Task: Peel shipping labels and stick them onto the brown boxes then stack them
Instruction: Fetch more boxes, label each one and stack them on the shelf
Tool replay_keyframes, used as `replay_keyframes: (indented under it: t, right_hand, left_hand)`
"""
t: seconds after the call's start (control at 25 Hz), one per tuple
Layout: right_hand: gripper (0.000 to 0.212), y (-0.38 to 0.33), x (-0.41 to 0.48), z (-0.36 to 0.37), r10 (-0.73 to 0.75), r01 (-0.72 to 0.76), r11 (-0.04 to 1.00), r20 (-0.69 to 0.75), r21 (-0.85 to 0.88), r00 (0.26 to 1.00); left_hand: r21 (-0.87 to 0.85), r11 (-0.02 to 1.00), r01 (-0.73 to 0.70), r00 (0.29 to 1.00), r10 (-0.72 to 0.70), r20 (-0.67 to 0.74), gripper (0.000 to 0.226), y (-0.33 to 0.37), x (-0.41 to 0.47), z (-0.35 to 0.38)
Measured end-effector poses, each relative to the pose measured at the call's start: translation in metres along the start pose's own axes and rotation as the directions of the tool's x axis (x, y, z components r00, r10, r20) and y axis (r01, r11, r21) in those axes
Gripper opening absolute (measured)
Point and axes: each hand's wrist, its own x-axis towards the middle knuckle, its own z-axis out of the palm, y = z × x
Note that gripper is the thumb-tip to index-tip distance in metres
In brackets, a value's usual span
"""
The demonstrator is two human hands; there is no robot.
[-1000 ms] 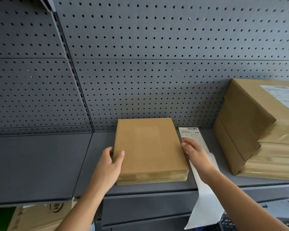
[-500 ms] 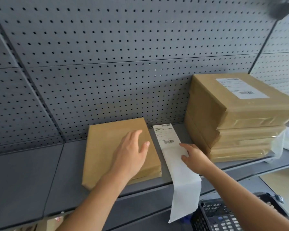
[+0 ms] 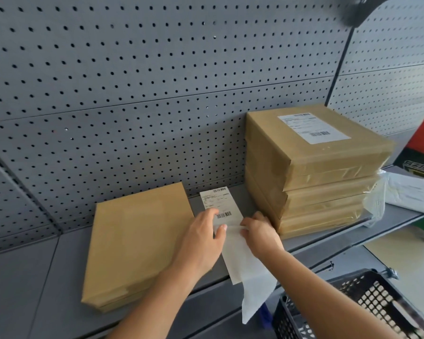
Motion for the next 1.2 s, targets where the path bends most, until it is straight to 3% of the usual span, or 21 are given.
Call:
replay_keyframes:
  t: [0.16, 0.32, 0.52, 0.68, 1.0, 1.2]
  right_hand:
    - [0.017, -0.006, -0.017, -0.024, -0.081, 0.116, 0.986, -0.262, 0.124, 0.962]
    - [0.016, -0.016, -0.037, -0.065, -0.099, 0.196, 0.955, -0.383, 0.223, 0.918]
    - [0.014, -0.018, -0.06, -0.091, -0.093, 0.226, 0.944, -0.459, 0.242, 0.883]
    - [0.012, -0.015, -0.079, -0.097, -0.136, 0.266, 0.942, -0.488, 0.206, 0.862]
    - [0.019, -0.008, -0.097, -0.087, -0.205, 0.314, 0.931, -0.446, 0.187, 0.871]
    - [0.026, -0.004, -0.106, -0.079, -0.203, 0.295, 0.933, -0.373, 0.208, 0.905]
  left_hand:
    - [-0.074, 0.997, 0.036, 0.999, -0.037, -0.011, 0.039, 0.002, 0.004, 0.005]
    - [-0.223, 0.966, 0.13, 0.988, -0.145, -0.054, 0.029, 0.008, 0.012, 0.01]
    - [-0.566, 0.796, 0.214, 0.965, -0.262, -0.004, 0.029, 0.02, 0.022, 0.006]
    - [-0.704, 0.673, 0.226, 0.962, -0.269, 0.052, 0.029, 0.028, 0.024, 0.001]
    - [-0.7, 0.675, 0.231, 0.961, -0.269, 0.058, 0.003, 0.023, 0.023, 0.002]
    - [-0.716, 0.646, 0.266, 0.952, -0.294, 0.089, 0.013, 0.022, 0.024, 0.004]
